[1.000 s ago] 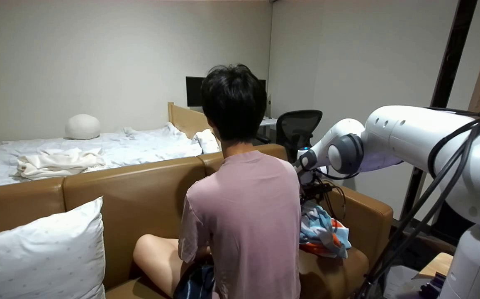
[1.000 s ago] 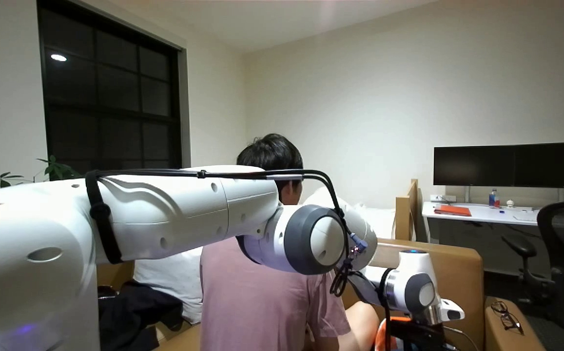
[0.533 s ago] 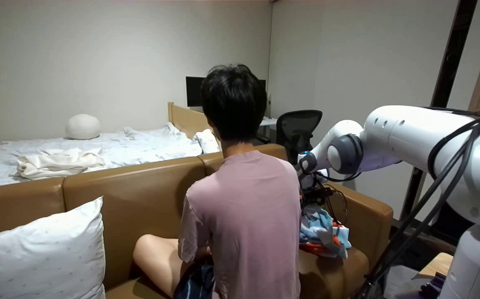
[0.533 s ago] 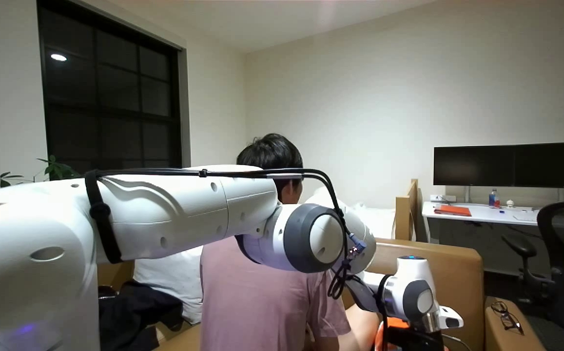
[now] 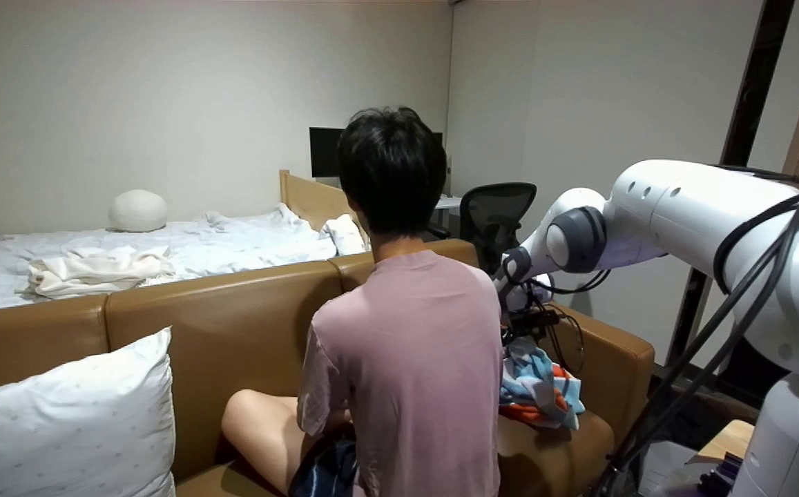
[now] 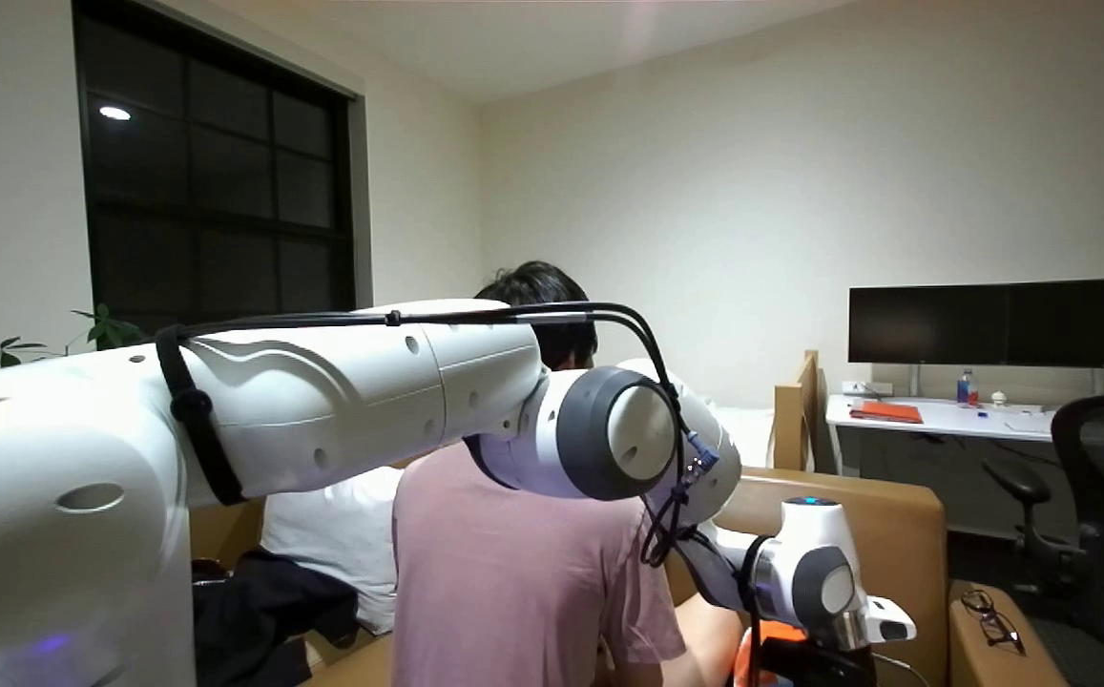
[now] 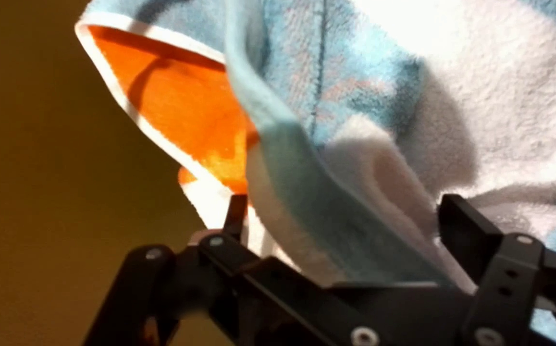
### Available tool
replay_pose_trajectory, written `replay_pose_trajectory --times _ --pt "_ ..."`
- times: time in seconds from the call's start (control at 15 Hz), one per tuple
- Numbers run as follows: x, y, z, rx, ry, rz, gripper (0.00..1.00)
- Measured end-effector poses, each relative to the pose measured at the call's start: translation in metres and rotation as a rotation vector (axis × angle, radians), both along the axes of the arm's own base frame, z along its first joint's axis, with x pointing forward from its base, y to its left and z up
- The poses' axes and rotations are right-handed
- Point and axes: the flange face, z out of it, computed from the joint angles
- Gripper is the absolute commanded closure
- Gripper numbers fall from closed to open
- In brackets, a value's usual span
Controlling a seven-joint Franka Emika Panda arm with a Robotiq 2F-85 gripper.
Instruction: Place the striped towel over the man's shoulders
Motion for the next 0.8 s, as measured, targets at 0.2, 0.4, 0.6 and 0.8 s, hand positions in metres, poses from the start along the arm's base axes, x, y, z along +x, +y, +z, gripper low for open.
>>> replay_pose_trajectory --times 0.2,0.4,0.6,0.8 --pt "-0.009 -0.005 0.006 -0.004 -0.015 -0.011 0.00" --pt "-0.017 -0.005 0.011 -0.001 -0.013 -0.018 0.00" --pt "-0.024 -0.005 0.021 -0.004 -0.028 -0.023 0.00" --pt "-0.031 -0.005 0.032 -0.003 -0.032 -0.031 0.00"
